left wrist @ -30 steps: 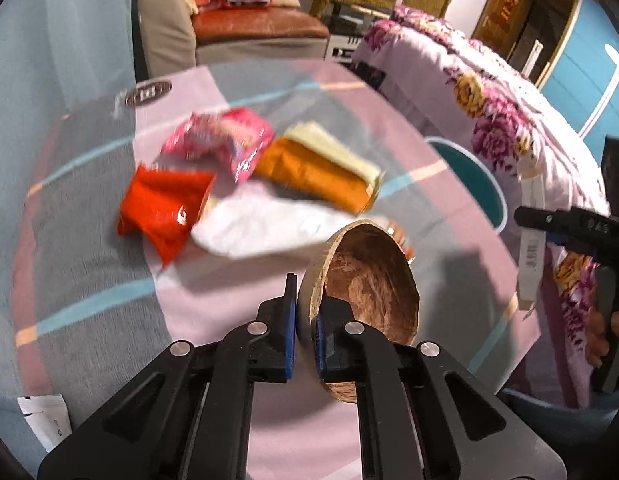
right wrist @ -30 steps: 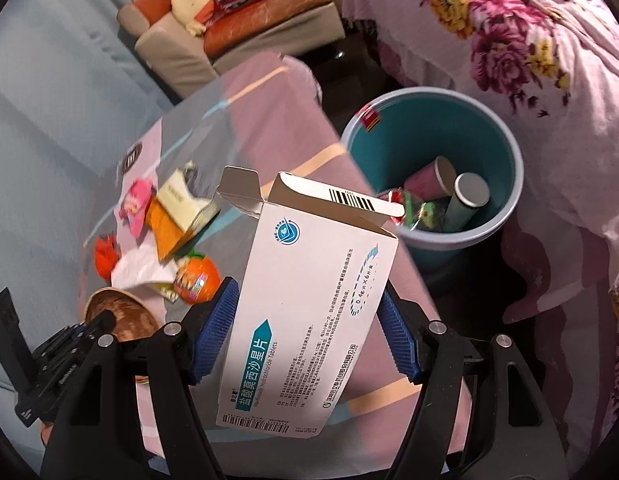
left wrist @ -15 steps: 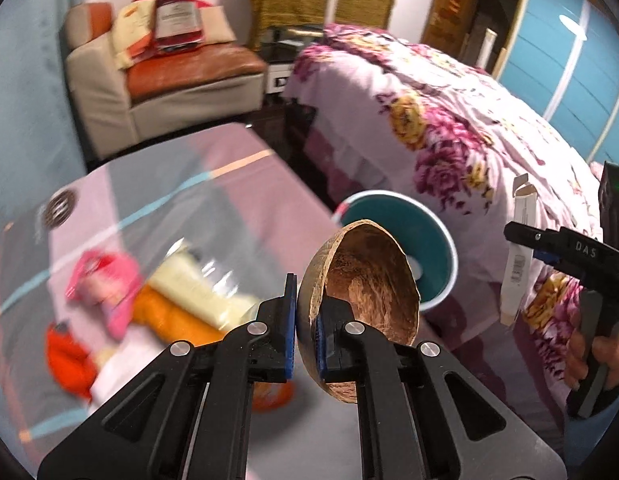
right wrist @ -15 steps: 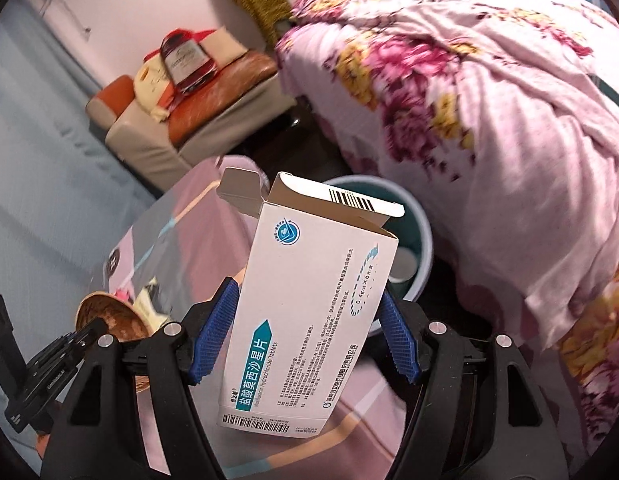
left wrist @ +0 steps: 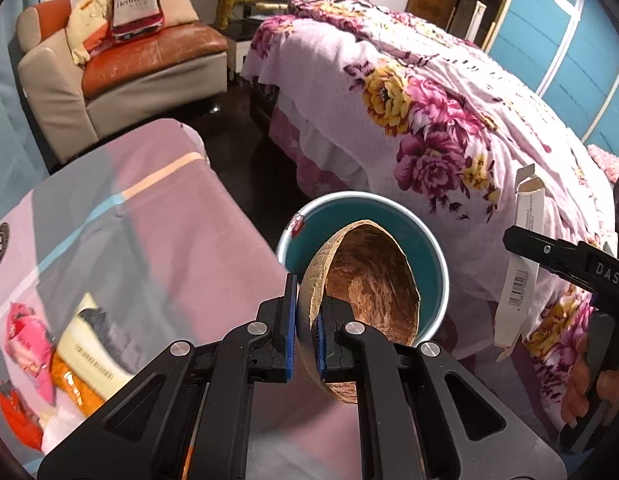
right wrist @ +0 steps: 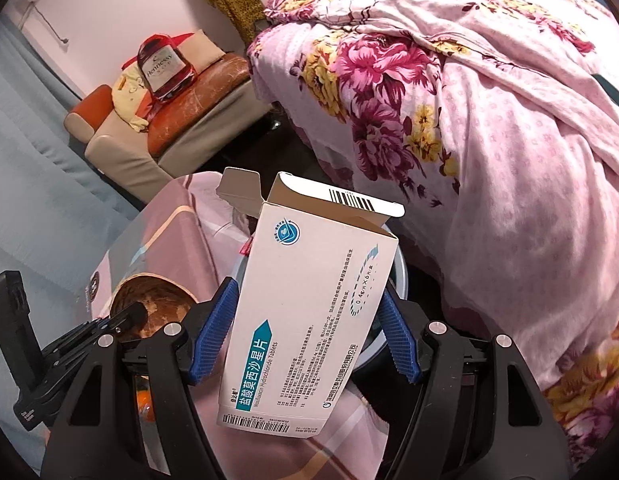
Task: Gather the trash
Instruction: 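Open the left gripper to drop the bowl while the right gripper releases the box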
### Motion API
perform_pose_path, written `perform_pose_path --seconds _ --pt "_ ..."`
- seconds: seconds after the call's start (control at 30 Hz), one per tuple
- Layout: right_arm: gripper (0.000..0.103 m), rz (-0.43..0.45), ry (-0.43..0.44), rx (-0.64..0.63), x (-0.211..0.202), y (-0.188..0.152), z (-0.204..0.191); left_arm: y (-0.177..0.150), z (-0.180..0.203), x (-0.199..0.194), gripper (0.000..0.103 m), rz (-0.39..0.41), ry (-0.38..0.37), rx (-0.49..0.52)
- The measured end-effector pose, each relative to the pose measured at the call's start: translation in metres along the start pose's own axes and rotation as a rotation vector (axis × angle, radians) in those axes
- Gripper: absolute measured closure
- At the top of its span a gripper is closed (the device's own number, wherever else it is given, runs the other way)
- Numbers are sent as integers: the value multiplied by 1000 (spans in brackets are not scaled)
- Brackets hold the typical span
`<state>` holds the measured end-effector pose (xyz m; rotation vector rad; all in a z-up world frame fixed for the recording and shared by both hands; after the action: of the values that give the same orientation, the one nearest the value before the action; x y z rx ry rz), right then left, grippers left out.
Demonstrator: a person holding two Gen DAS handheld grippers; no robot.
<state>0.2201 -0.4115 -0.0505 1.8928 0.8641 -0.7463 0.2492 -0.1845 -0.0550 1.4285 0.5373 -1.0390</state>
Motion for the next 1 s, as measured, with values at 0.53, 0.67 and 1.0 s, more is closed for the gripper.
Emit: perform_pose_path --seconds 0.53,0.67,1.0 --pt "37 -19 -66 -14 28 19 -2 13 1 50 90 -68 -48 -5" --pt "37 -21 -76 -17 30 19 -5 14 -5 49 82 -58 -54 -15" --pt "37 -31 -88 -46 34 15 -19 9 -12 29 49 -20 -80 -32"
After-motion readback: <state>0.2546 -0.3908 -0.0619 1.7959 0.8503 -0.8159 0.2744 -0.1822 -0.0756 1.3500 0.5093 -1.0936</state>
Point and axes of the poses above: each gripper's, at about its wrist camera, not at the fingertips, and x roughly the way its jaws point, z to its right, y to its top, the point moved 4 cm from there along x, roughly the way its jaws point, and after that the axes turned 1 degree about x, right-handed, at the moved point
